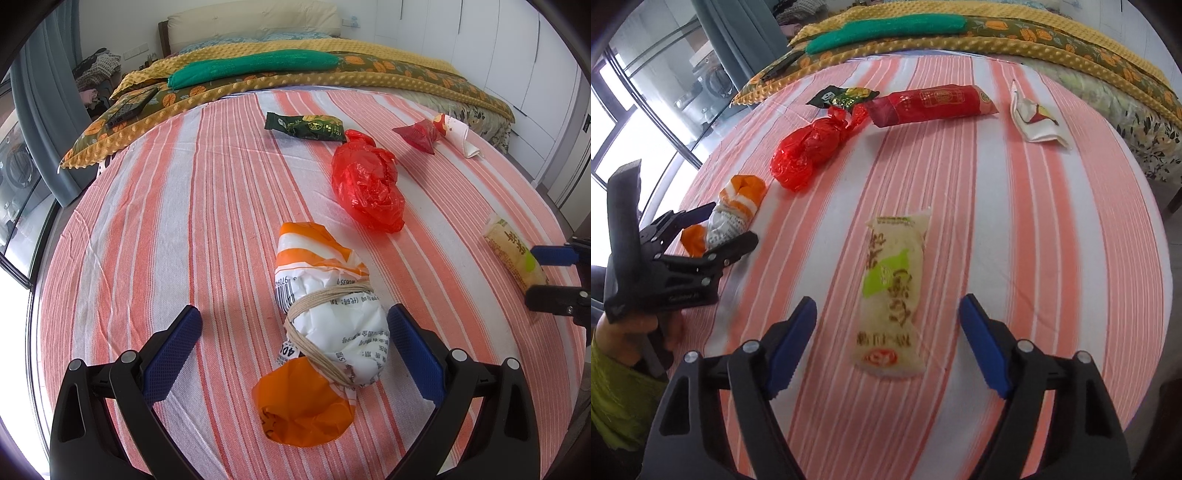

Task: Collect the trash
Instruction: 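Grasp the cream snack bar with the right tool while the left tool grasps the wrapped bundle, lift both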

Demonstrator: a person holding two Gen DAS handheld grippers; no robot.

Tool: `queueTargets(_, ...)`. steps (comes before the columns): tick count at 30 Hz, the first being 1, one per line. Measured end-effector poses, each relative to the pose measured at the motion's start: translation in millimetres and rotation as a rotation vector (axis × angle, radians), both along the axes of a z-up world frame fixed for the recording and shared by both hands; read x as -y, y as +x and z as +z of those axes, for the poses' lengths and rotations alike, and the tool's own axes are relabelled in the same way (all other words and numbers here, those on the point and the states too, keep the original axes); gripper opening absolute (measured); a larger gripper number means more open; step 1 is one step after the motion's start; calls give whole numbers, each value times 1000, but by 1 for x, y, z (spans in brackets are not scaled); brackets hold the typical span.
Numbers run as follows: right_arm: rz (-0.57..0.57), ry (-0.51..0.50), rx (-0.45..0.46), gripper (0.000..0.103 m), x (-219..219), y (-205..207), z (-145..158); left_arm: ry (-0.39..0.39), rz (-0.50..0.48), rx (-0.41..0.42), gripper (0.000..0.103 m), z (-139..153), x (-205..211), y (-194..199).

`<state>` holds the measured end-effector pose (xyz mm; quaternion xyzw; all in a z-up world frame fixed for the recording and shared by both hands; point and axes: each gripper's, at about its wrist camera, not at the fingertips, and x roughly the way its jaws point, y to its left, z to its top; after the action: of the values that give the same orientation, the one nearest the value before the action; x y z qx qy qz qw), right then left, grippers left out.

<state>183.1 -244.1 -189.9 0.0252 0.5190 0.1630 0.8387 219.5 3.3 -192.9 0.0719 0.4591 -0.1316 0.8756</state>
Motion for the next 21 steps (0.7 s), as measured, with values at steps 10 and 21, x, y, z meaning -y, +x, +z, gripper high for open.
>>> queueTargets(10, 10, -38, -7, 78, -2, 4, 6, -71, -136, -1, 99, 38, -5, -14)
queueTargets(21, -14, 11, -7, 18, 3, 2, 15, -16, -206, -19, 48, 30, 10, -6)
